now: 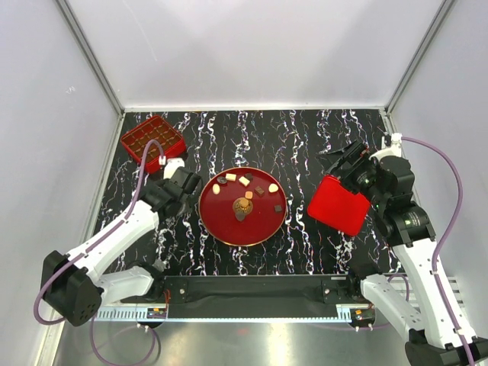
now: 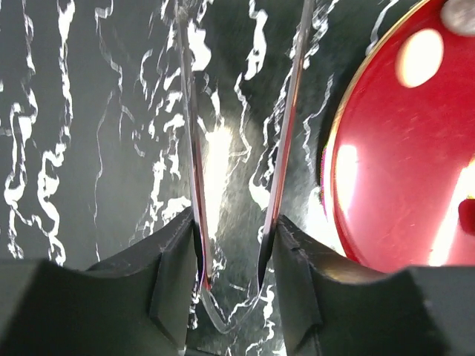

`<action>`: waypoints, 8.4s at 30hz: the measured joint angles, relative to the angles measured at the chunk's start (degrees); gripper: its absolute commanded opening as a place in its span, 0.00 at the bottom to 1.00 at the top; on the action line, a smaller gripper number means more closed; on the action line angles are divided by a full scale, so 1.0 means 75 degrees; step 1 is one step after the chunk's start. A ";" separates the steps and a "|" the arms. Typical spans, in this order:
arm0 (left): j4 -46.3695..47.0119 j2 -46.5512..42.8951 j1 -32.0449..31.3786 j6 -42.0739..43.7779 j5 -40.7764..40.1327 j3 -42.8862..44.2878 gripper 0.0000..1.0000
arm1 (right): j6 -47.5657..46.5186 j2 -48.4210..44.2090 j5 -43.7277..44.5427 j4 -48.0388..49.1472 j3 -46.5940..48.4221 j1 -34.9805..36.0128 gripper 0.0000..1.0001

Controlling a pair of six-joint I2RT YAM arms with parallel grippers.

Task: Pack the chocolate

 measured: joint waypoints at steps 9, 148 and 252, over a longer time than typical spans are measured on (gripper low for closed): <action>-0.0216 0.0408 0.0428 -0.0889 0.0589 -0.0487 0.52 | -0.0160 -0.0181 0.0003 -0.0143 -0.0300 0.0003 1.00; -0.1029 0.0493 -0.3620 0.0172 0.2078 0.1612 0.50 | -0.2022 -0.0329 0.0845 -0.2328 0.0248 0.0003 0.99; -0.0009 0.7519 0.4357 0.3270 0.2057 0.8536 0.50 | -0.2165 -0.0391 0.0315 -0.1274 -0.0697 0.0003 1.00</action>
